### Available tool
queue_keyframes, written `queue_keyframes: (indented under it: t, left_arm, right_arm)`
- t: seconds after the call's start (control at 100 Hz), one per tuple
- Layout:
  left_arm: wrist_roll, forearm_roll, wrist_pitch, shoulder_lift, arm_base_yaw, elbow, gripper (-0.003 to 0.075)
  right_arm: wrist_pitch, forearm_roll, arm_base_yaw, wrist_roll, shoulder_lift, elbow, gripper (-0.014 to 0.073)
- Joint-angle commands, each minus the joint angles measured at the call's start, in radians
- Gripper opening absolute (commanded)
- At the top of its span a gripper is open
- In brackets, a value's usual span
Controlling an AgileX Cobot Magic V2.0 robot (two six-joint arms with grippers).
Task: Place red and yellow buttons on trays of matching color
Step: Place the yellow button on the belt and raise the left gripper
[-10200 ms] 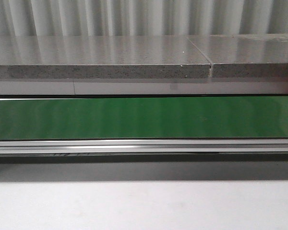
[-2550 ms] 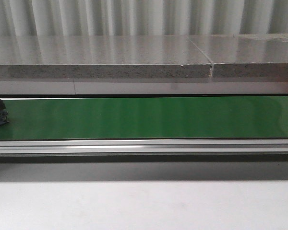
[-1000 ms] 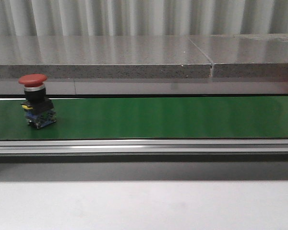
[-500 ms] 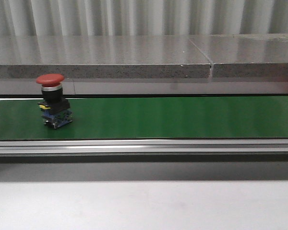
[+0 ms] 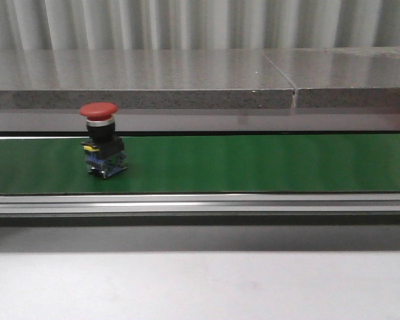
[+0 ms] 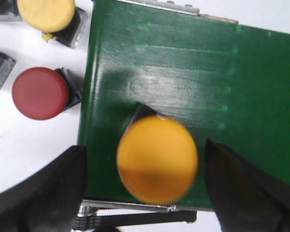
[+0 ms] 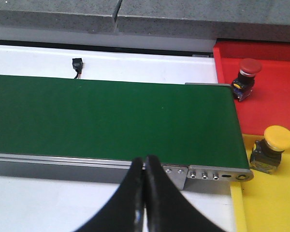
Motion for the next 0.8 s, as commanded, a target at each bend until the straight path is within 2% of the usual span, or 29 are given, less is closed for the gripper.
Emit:
queue_keyframes:
  t: [0.0,0.13,0.23,0.3,0.39,0.44,0.62,0.79]
  left_arm:
    - [0.023,-0.028,-0.062,-0.071,-0.007,-0.029,0.0507]
    - [0.052,-0.073,-0.082,-0.147,-0.01,-0.023,0.045]
    - [0.076,-0.073,-0.121,-0.23,-0.032,0.001,0.0365]
    - [0.076,-0.073,-0.17,-0.29,-0.057,0.038,0.026]
    - [0.076,-0.073,-0.221,-0.364,-0.099,0.098,0.0066]
    - [0.076,-0.073,-0.239,-0.398,-0.126,0.133,-0.0014]
    - [0.078,-0.058,-0.256,-0.5,-0.22,0.237,-0.002]
    - [0.078,-0.058,-0.341,-0.626,-0.27,0.351,-0.002]
  right_arm:
    - [-0.075,0.011,0.004,-0.008,0.008,-0.025,-0.0102]
    - [-0.075,0.011,0.004,-0.008,0.008,-0.025,-0.0102]
    - [-0.075,0.011,0.004,-0.008,0.008,-0.025,-0.0102]
    - [-0.075,0.011,0.004,-0.008,0.008,-0.025,-0.0102]
    - [-0.075,0.011,0.004,-0.008,0.008,-0.025,-0.0102]
    - [-0.075,0.011,0.009,-0.008,0.008,-0.025,-0.0102]
    - [-0.075,0.011,0.013,-0.008,0.008,-0.025,-0.0102]
    - [-0.075,0.011,0.013,-0.008,0.008,-0.025,-0.0102]
